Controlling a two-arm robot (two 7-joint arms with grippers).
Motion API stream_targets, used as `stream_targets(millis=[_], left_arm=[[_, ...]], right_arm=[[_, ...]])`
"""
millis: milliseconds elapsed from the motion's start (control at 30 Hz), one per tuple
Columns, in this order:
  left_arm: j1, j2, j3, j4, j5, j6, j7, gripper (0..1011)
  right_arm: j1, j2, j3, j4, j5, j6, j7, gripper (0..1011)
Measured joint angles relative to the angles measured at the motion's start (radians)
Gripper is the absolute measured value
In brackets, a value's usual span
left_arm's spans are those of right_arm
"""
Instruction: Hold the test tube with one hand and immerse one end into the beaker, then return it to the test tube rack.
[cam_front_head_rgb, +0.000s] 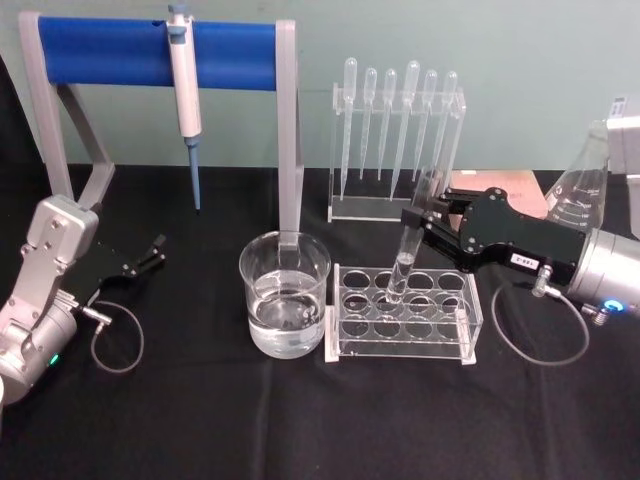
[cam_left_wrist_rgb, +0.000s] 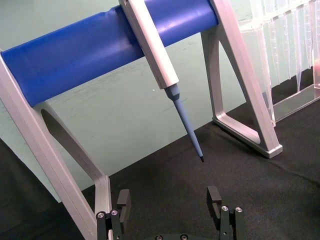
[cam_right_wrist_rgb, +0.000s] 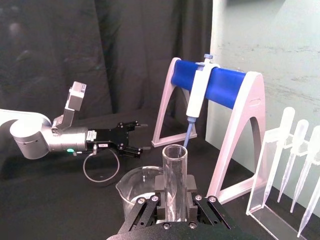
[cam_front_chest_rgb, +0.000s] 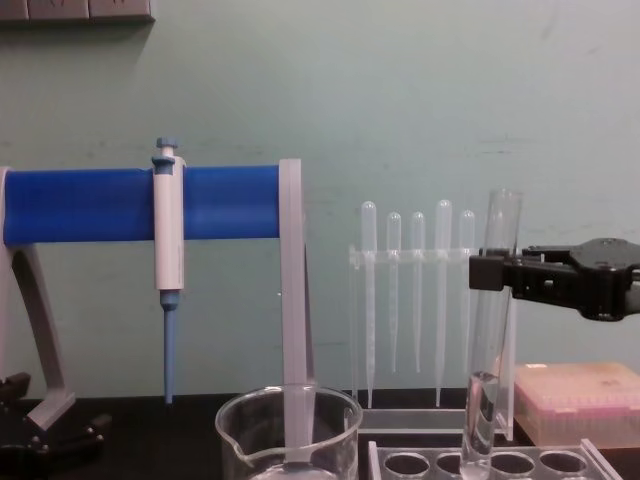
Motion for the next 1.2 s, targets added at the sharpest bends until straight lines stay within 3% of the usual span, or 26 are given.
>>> stream_targets(millis=[800, 1200], left_arm=[[0.0, 0.0, 0.0, 0.0, 0.0, 0.0, 0.0, 1000], [0.0, 0.0, 0.0, 0.0, 0.0, 0.0, 0.0, 1000]], right_arm=[[0.001, -0.059, -0.029, 0.078, -0.087, -0.039, -0.009, 226], [-0.006, -0.078, -0.028, 0.107, -0.105, -0.046, -0.004, 225]])
